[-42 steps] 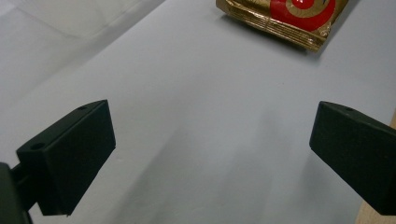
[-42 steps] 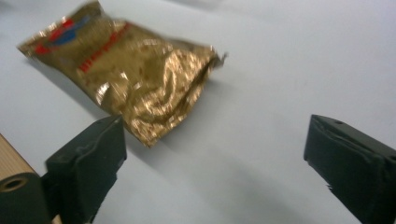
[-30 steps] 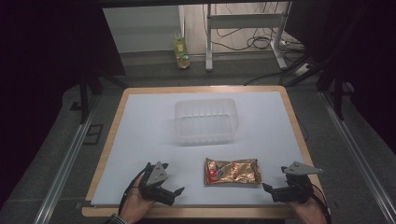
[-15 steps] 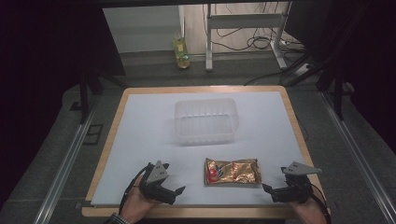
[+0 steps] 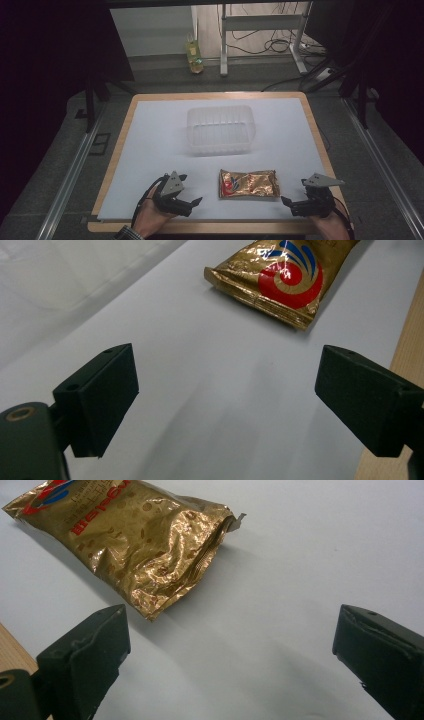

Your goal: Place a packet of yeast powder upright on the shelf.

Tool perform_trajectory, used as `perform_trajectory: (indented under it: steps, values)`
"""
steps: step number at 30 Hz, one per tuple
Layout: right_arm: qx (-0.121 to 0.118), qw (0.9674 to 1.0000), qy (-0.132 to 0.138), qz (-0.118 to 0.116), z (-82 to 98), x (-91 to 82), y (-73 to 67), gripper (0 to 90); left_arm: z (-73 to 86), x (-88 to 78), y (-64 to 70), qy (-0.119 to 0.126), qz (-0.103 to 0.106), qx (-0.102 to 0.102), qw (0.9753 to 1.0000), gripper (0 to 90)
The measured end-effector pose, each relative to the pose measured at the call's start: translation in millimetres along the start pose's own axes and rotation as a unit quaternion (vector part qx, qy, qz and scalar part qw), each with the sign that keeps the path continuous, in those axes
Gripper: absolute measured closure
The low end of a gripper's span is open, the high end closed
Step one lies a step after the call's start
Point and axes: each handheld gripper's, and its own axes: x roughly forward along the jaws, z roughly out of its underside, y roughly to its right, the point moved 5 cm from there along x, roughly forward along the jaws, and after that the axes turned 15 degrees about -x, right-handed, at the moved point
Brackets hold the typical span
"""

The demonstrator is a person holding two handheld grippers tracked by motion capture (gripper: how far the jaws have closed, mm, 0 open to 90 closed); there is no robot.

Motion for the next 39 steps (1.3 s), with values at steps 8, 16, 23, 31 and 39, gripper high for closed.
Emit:
perform_trajectory:
  steps: [8,16,23,31,39]
  values:
    - [0.002,1.0,0.002,0.0,-0.1,-0.1,0.5,2.0,-8.2,6.8,6.0,0.016,0.01,0.013,0.9997,13.5]
    - [0.005,1.0,0.001,0.004,0.6,-0.1,1.9,2.0,-14.1,14.9,13.8,0.019,0.022,0.024,0.9993,19.7]
    - [0.015,0.9998,0.003,0.011,1.2,-2.1,5.1,2.1,-21.5,27.6,21.4,0.019,0.034,0.035,0.9987,25.0]
    - [0.018,0.9997,0.006,0.014,1.6,-3.3,6.9,2.1,-31.8,44.9,31.0,0.02,0.048,0.047,0.9975,32.8]
    - [0.019,0.9997,0.005,0.014,2.2,-3.8,7.8,2.1,-37.4,55.9,36.6,0.019,0.062,0.051,0.9966,42.8]
